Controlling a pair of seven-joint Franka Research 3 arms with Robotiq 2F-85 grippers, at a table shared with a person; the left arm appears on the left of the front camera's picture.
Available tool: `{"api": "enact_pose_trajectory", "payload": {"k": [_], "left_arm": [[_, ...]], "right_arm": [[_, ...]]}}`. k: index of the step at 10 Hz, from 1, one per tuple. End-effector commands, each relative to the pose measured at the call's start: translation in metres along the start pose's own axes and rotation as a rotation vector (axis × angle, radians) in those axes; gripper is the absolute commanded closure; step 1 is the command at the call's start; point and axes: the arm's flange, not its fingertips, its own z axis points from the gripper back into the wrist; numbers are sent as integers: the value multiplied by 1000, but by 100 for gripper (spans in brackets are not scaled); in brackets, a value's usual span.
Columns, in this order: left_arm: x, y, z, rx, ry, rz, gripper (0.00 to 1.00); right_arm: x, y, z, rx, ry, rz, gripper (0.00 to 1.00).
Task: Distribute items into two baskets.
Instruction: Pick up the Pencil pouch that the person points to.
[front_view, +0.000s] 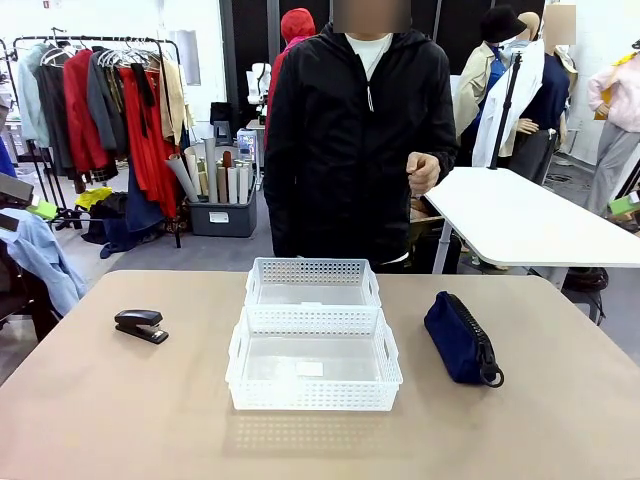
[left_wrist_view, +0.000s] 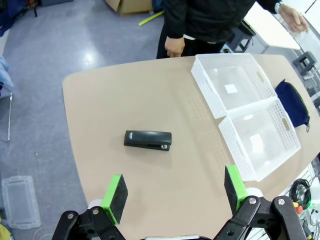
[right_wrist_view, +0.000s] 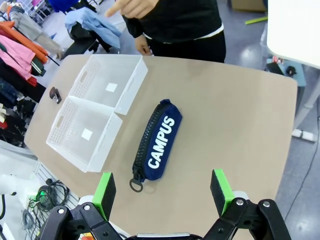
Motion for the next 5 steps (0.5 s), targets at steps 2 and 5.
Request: {"api": "enact_pose_trajectory", "payload": {"k": [2, 5], "left_arm": [[0, 0, 0, -5, 0, -3, 0], [0, 0, 0, -5, 0, -3, 0]], "right_arm": [[0, 0, -1, 12, -16, 2, 0], [0, 0, -1, 12, -16, 2, 0]]}}
